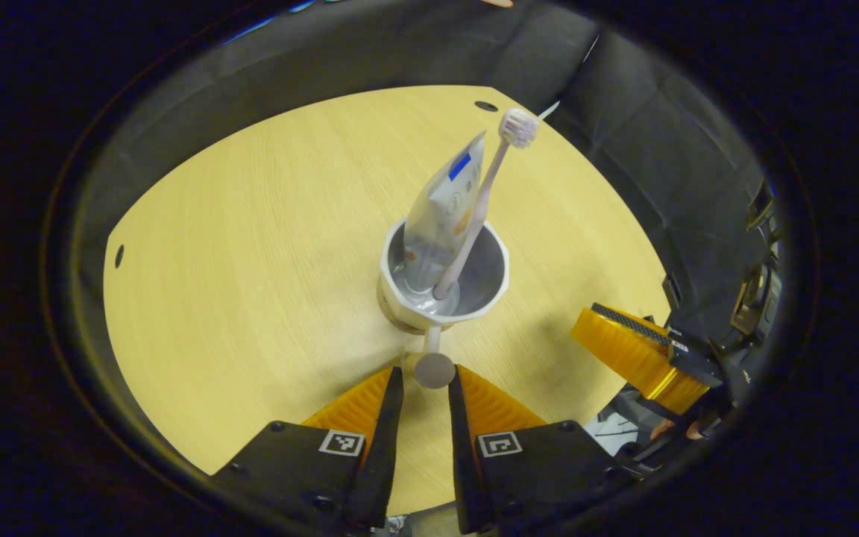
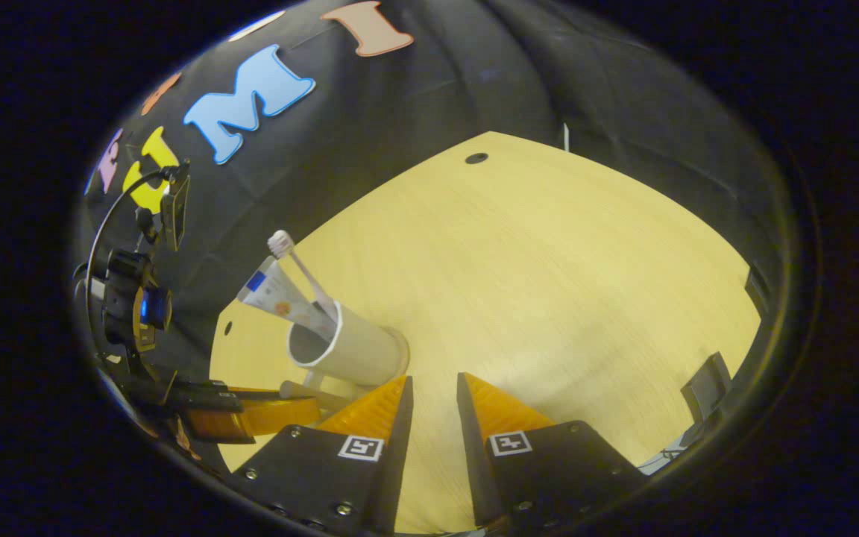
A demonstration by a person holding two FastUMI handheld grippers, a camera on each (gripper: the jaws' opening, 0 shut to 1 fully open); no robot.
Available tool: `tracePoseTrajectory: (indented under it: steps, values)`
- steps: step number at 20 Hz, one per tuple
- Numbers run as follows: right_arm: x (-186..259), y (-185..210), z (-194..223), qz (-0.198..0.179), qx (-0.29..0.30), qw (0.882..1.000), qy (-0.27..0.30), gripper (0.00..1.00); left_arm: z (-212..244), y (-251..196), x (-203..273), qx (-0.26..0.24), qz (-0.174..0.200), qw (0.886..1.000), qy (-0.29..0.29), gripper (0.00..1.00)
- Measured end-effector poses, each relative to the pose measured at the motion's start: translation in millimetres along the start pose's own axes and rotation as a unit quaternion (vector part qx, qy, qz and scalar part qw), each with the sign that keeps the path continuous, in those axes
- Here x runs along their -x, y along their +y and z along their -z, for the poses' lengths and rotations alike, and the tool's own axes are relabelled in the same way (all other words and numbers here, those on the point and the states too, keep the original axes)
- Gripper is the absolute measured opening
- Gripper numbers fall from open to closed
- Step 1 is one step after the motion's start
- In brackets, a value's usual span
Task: Put the toothbrush and toothpaste on the desktop into the cup, then pick up the cup and place it on the coaster on the desktop.
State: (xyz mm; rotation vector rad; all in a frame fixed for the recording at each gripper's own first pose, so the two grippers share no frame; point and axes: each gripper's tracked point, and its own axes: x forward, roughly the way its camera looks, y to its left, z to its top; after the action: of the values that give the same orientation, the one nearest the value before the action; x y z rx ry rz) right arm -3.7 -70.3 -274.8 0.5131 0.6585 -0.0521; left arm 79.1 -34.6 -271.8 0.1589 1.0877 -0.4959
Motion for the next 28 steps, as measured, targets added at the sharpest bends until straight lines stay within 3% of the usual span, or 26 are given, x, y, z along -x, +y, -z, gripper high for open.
tracePoseTrajectory:
  steps: [1, 2, 3, 5, 6, 7, 8, 15, 21, 23, 26, 27, 28]
  values:
    - [2.2, 10.3, -1.7, -0.01, 0.019, 1.0, 0.001, 0.37, 1.6, 3.2, 6.9, 0.007, -0.002, 1.0, -0.014, 0.33]
    - [4.2, 21.5, -4.9, -0.02, 0.039, 0.999, 0.0, 0.37, 2.9, 10.9, 13.3, 0.011, -0.01, 0.999, -0.03, 0.33]
    - [5.4, 32.1, -8.0, -0.03, 0.058, 0.998, -0.002, 0.37, 2.4, 18.9, 22.5, 0.017, -0.022, 0.998, -0.048, 0.41]
    - [12.8, 54.1, -18.2, -0.05, 0.094, 0.994, -0.013, 0.37, -1.0, 37.0, 45.5, 0.036, -0.042, 0.994, -0.092, 0.41]
    - [16.5, 63.9, -23.6, -0.058, 0.111, 0.992, -0.02, 0.37, -2.1, 46.7, 57.5, 0.049, -0.05, 0.991, -0.115, 0.5]
    - [20.5, 73.5, -30.6, -0.067, 0.126, 0.989, -0.029, 0.37, -3.0, 57.2, 72.7, 0.064, -0.059, 0.987, -0.137, 0.32]
    - [24.1, 84.0, -37.2, -0.076, 0.138, 0.987, -0.037, 0.37, -3.9, 67.3, 88.7, 0.079, -0.067, 0.982, -0.159, 0.41]
    - [59.6, 145.0, -91.5, -0.125, 0.165, 0.972, -0.116, 0.37, 2.7, 137.5, 154.2, 0.136, -0.107, 0.942, -0.288, 0.41]
    - [97.8, 175.4, -153.6, -0.126, 0.208, 0.948, -0.206, 0.37, -8.2, 157.2, 159.9, 0.144, -0.141, 0.897, -0.394, 0.41]
    - [113.4, 182.3, -174.2, -0.118, 0.218, 0.939, -0.24, 0.37, -16.8, 167.6, 171.7, 0.123, -0.168, 0.878, -0.431, 0.4]
    - [136.5, 186.7, -204.4, -0.091, 0.24, 0.919, -0.301, 0.37, -22.2, 168.5, 223.8, 0.071, -0.22, 0.837, -0.496, 0.4]
    - [143.5, 190.8, -210.2, -0.087, 0.242, 0.914, -0.313, 0.37, -19.7, 163.0, 239.9, 0.054, -0.228, 0.828, -0.509, 0.31]
    - [150.3, 193.7, -212.5, -0.086, 0.239, 0.913, -0.321, 0.37, -18.3, 158.0, 250.0, 0.04, -0.234, 0.821, -0.519, 0.31]
